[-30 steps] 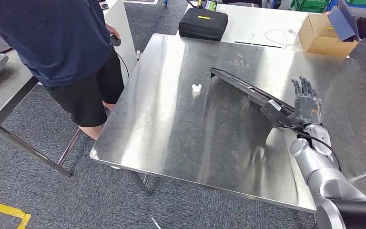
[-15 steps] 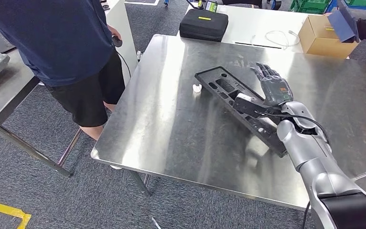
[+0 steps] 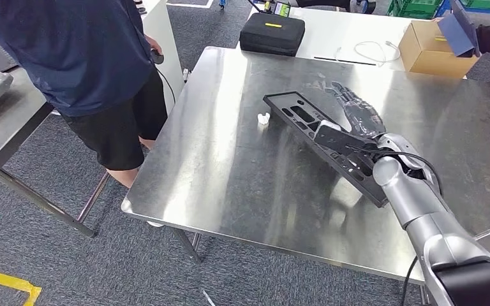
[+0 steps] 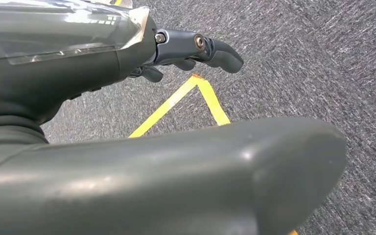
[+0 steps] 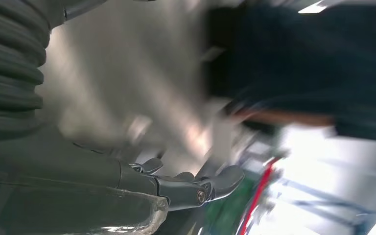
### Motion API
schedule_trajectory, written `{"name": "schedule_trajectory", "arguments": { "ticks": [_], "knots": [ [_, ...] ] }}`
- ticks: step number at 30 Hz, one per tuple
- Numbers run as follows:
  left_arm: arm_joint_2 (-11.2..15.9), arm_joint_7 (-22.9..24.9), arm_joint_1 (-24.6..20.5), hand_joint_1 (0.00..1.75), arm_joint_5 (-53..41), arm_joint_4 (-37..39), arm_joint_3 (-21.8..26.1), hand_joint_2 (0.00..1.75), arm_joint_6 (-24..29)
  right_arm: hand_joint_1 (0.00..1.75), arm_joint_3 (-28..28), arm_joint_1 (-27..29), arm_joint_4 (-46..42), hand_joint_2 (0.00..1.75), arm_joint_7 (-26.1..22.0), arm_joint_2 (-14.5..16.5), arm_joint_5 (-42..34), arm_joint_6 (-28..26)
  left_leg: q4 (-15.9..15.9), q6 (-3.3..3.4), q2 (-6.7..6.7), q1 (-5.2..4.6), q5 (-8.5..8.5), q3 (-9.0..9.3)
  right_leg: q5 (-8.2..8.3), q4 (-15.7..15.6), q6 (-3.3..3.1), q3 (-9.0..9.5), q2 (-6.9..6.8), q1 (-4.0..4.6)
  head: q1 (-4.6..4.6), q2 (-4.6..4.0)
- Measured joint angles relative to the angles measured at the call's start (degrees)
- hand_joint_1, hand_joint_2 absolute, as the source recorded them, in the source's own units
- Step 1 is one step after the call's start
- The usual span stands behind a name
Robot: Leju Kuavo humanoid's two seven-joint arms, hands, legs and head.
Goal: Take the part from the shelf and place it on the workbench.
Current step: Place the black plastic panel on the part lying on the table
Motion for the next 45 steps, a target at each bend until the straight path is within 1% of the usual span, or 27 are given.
{"name": "schedule_trajectory", "arguments": {
  "ticks": [2, 4, 7, 14, 18, 23, 25, 27, 29, 30, 31, 32, 33, 34, 35, 36, 37, 38, 39, 40, 41, 42, 43, 45],
  "knots": [
    [-0.03, -0.03, 0.00, 0.00, 0.23, 0.04, 0.01, 0.00, 0.42, 0.00, -0.12, 4.16, -3.44, 1.75, -1.30, 0.31, -8.41, 4.47, -0.01, 0.00, 0.00, 0.00, -0.03, 0.03, -0.02, 0.00, 0.03, 0.05, 0.00, 0.00, 0.01, 0.00],
    [-0.08, -0.11, -0.01, 0.00, 0.43, 0.06, 0.01, 0.00, 0.87, 0.00, 0.61, 7.41, -6.06, 1.75, -2.40, 0.84, -10.85, 5.78, -0.01, 0.00, 0.02, 0.00, -0.05, 0.04, -0.02, 0.00, 0.03, 0.04, 0.02, 0.00, 0.00, 0.00],
    [-0.19, -0.27, -0.02, 0.00, 0.80, 0.08, 0.04, 0.00, 1.71, 0.00, 2.72, 12.10, -9.58, 1.75, -4.33, 2.11, -11.74, 7.07, -0.02, -0.01, 0.02, 0.01, -0.06, 0.06, -0.05, 0.00, 0.00, 0.04, 0.02, 0.01, 0.01, 0.00],
    [-0.53, -0.46, -0.02, 0.00, 1.91, 0.10, 0.41, 0.00, 2.79, 0.00, 9.91, 21.00, -14.86, 1.75, -8.77, 5.80, -9.89, 7.98, -0.01, -0.01, 0.02, 0.02, -0.14, 0.07, -0.11, -0.03, -0.08, 0.06, 0.02, 0.01, 0.00, 0.00],
    [-0.57, -0.48, -0.01, 0.00, 2.28, 0.11, 0.64, 0.00, 2.81, 0.00, 12.88, 23.52, -15.81, 1.75, -10.19, 6.95, -8.55, 7.94, 0.05, 0.06, 0.02, -0.09, -0.25, 0.10, -0.11, -0.05, -0.08, 0.13, 0.02, -0.13, 0.01, 0.00],
    [-0.57, -0.60, -0.01, 0.00, 2.47, 0.11, 0.97, 0.00, 2.75, 0.00, 14.77, 25.19, -16.27, 1.75, -10.56, 7.79, -8.80, 8.25, 0.41, 0.47, 0.04, -0.26, -0.54, 0.02, -0.13, -0.06, 0.01, 0.23, 0.04, -0.33, -0.01, 0.00],
    [-0.56, -0.81, -0.01, 0.00, 2.58, 0.11, 1.11, 0.00, 2.53, 0.00, 15.03, 25.41, -16.27, 1.75, -10.60, 8.08, -9.48, 8.90, 0.63, 0.71, 0.04, -0.30, -0.68, -0.01, -0.16, -0.11, 0.15, 0.34, 0.04, -0.37, 0.01, 0.00],
    [-0.55, -0.98, -0.01, 0.00, 2.66, 0.11, 1.24, 0.00, 2.15, 0.00, 15.33, 25.73, -16.26, 1.75, -10.58, 8.72, -9.60, 9.19, 0.67, 1.06, 0.04, -0.34, -0.56, 0.08, 0.02, -0.38, 0.51, 0.61, 0.04, -0.39, -0.02, 0.00],
    [-0.62, -1.05, -0.03, 0.00, 2.69, 0.11, 1.32, 0.00, 1.81, 0.00, 15.81, 26.19, -16.19, 1.75, -10.51, 9.67, -8.49, 8.70, -0.30, 1.47, 0.21, 0.11, 0.21, 0.62, -0.10, -0.45, 0.82, 0.66, 0.03, -0.28, -0.02, 0.00],
    [-0.67, -1.06, -0.05, 0.00, 2.68, 0.12, 1.33, 0.00, 1.73, 0.00, 16.11, 26.42, -16.10, 1.75, -10.45, 10.16, -7.62, 8.26, -0.93, 1.68, 0.32, 0.40, 0.63, 0.89, -0.70, 0.24, 0.81, 0.35, 0.02, -0.18, 0.09, 0.00],
    [-0.72, -1.03, -0.07, 0.00, 2.64, 0.13, 1.33, 0.00, 1.68, 0.00, 16.43, 26.66, -15.97, 1.75, -10.41, 10.64, -6.86, 7.82, -1.46, 1.78, 0.46, 0.68, 0.98, 1.10, -1.80, 1.89, 0.65, -0.39, -0.01, -0.12, 0.26, 0.00],
    [-0.74, -0.96, -0.08, 0.00, 2.59, 0.13, 1.32, 0.00, 1.65, 0.00, 16.74, 26.90, -15.75, 1.75, -10.37, 11.12, -6.20, 7.42, -1.64, 1.85, 0.55, 0.73, 1.12, 1.13, -3.21, 4.60, 0.50, -1.58, -0.05, -0.14, 0.40, 0.00],
    [-0.75, -0.86, -0.07, 0.00, 2.50, 0.14, 1.32, 0.00, 1.65, 0.00, 17.01, 27.12, -15.50, 1.75, -10.36, 11.56, -5.74, 7.10, -1.71, 1.90, 0.62, 0.78, 1.20, 1.08, -4.74, 8.03, 0.39, -2.99, -0.04, -0.11, 0.53, 0.00],
    [-0.76, -0.69, -0.05, 0.00, 2.37, 0.14, 1.32, 0.00, 1.67, 0.00, 17.23, 27.38, -15.21, 1.75, -10.36, 11.94, -5.42, 6.87, -1.71, 1.88, 0.68, 0.78, 1.23, 1.01, -5.97, 11.51, 0.43, -4.45, -0.05, -0.15, 0.56, 0.00],
    [-0.77, -0.52, -0.03, 0.00, 2.24, 0.15, 1.32, 0.00, 1.71, 0.00, 17.41, 27.67, -14.92, 1.75, -10.37, 12.25, -5.13, 6.71, -1.69, 1.85, 0.72, 0.82, 1.25, 0.97, -6.65, 14.08, 0.66, -5.47, -0.05, -0.22, 0.55, 0.00],
    [-0.77, -0.35, -0.02, 0.00, 2.12, 0.15, 1.32, 0.00, 1.75, 0.00, 17.52, 27.94, -14.68, 1.75, -10.37, 12.45, -4.93, 6.59, -1.67, 1.77, 0.74, 0.90, 1.26, 0.94, -6.58, 14.95, 1.08, -5.71, -0.07, -0.32, 0.55, 0.00],
    [-0.77, -0.17, -0.02, 0.00, 2.01, 0.15, 1.31, 0.00, 1.81, 0.00, 17.60, 28.15, -14.45, 1.75, -10.37, 12.67, -4.77, 6.46, -1.62, 1.62, 0.74, 1.05, 1.27, 0.93, -5.81, 14.00, 1.66, -5.09, -0.09, -0.45, 0.57, 0.00],
    [-0.76, -0.02, -0.02, 0.00, 1.92, 0.15, 1.30, 0.00, 1.86, 0.00, 17.64, 28.28, -14.24, 1.75, -10.36, 12.90, -4.63, 6.30, -1.54, 1.38, 0.73, 1.26, 1.25, 0.92, -4.48, 11.07, 2.35, -3.49, -0.13, -0.63, 0.57, 0.00],
    [-0.76, 0.13, -0.02, 0.00, 1.81, 0.15, 1.28, 0.00, 1.92, 0.00, 17.65, 28.34, -14.04, 1.75, -10.36, 13.17, -4.52, 6.16, -1.39, 1.05, 0.72, 1.42, 1.19, 0.91, -3.03, 7.14, 3.02, -1.37, -0.23, -0.87, 0.58, 0.00],
    [-0.76, 0.26, -0.04, 0.00, 1.67, 0.16, 1.24, 0.00, 2.03, 0.00, 17.66, 28.39, -13.79, 1.75, -10.31, 13.58, -4.37, 5.98, -1.18, 0.52, 0.68, 1.47, 1.10, 0.81, -1.86, 3.72, 3.14, 0.55, -0.05, -0.83, 0.62, 0.00],
    [-0.75, 0.34, -0.05, 0.00, 1.53, 0.16, 1.18, 0.00, 2.14, 0.00, 17.66, 28.44, -13.56, 1.75, -10.27, 13.95, -4.22, 5.82, -0.92, -0.02, 0.64, 1.44, 1.03, 0.71, -1.26, 1.14, 2.94, 1.97, 0.11, -0.76, 0.65, 0.00],
    [-0.75, 0.39, -0.07, 0.00, 1.41, 0.17, 1.12, 0.00, 2.24, 0.00, 17.64, 28.50, -13.33, 1.75, -10.23, 14.28, -4.03, 5.67, -0.69, -0.51, 0.55, 1.36, 1.01, 0.57, -1.17, 0.01, 2.33, 2.59, 0.32, -0.62, 0.64, 0.00],
    [-0.75, 0.43, -0.08, 0.00, 1.32, 0.17, 1.06, 0.00, 2.33, 0.00, 17.63, 28.57, -13.11, 1.75, -10.18, 14.54, -3.83, 5.52, -0.58, -0.97, 0.46, 1.32, 1.08, 0.43, -1.31, -0.06, 1.51, 2.61, 0.60, -0.37, 0.58, 0.00],
    [-0.76, 0.44, -0.06, 0.00, 1.24, 0.17, 1.00, 0.00, 2.37, 0.00, 17.59, 28.65, -12.86, 1.75, -10.16, 14.84, -3.52, 5.35, -0.29, -1.49, 0.36, 1.63, 0.88, 0.09, -1.30, -0.08, 0.12, 2.23, 0.63, -0.51, 0.33, 0.00]
  ]
}}
